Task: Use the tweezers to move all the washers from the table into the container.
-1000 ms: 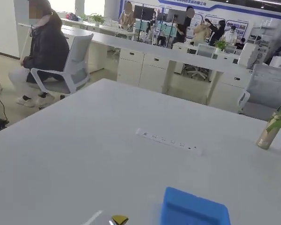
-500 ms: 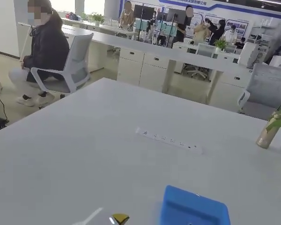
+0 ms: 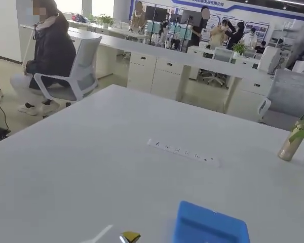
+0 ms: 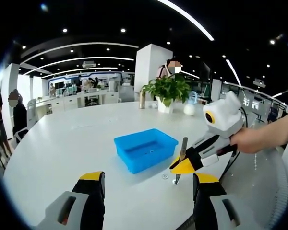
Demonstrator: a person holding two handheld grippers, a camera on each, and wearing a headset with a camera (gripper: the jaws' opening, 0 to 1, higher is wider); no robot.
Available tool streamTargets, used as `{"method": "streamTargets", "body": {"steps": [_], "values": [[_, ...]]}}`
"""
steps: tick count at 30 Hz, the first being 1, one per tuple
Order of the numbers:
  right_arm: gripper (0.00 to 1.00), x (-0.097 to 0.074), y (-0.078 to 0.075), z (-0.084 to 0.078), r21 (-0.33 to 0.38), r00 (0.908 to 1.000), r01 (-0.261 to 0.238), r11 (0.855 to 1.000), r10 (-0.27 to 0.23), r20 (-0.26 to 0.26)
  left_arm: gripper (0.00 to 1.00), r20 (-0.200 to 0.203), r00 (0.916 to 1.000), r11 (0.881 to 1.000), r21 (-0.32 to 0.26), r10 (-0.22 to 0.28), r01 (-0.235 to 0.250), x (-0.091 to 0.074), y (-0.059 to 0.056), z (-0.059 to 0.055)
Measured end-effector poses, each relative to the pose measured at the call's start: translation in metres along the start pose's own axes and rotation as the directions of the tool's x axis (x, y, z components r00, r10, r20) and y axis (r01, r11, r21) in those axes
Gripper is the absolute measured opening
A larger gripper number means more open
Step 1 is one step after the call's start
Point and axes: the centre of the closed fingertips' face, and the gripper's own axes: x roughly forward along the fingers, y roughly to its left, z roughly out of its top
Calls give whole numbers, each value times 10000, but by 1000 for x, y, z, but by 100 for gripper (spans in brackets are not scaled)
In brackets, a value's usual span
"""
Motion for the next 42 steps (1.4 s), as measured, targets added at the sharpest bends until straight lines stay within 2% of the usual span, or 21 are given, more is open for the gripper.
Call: {"method": "streamTargets", "body": {"steps": [5, 6, 8, 13, 16, 17, 19, 22, 32, 42], "values": [[4, 1, -2, -4, -584, 10000, -3, 9983, -1, -71, 75, 2, 10000, 10000, -14, 11, -11, 0, 0, 0], [4, 1, 0, -5, -991, 9999, -3, 9951, -13, -158, 75, -4, 10000, 10000, -7, 15, -15, 0, 0, 0], [4, 2, 2, -7, -1327, 9996, -34, 9911, -2, -273, 75, -15, 10000, 10000, 29, 15, -15, 0, 0, 0], [3, 1, 5, -9, -1844, 9988, 119, 9828, -206, -455, 75, 21, 10000, 10000, 5, 46, -46, -1, 1, 0], [3, 2, 0, -8, -1480, 9988, 285, 9886, -340, -348, 75, 8, 10000, 10000, 25, 26, -26, -1, 0, 0], [3, 2, -2, -7, -945, 9991, 386, 9948, -402, -149, 75, 0, 10000, 10000, 52, 16, -16, -1, 0, 0], [3, 0, -7, -7, -335, 9988, 492, 9982, -494, -36, 75, -19, 10000, 10000, 77, 0, 0, -1, -1, 0], [3, -2, -8, -7, 120, 9989, 462, 9989, -463, 38, 75, 38, 10000, 10000, -2, 7, -7, -1, 0, 1], [3, -15, -6, 9, 448, 9980, 541, 9975, -555, 306, 75, 35, 10000, 10000, 7, -46, 46, -1, -2, 1], [3, -22, -11, 25, 489, 9968, 586, 9971, -611, 515, 74, 30, 9999, 9999, 22, -132, 132, -1, -4, 1]]}}
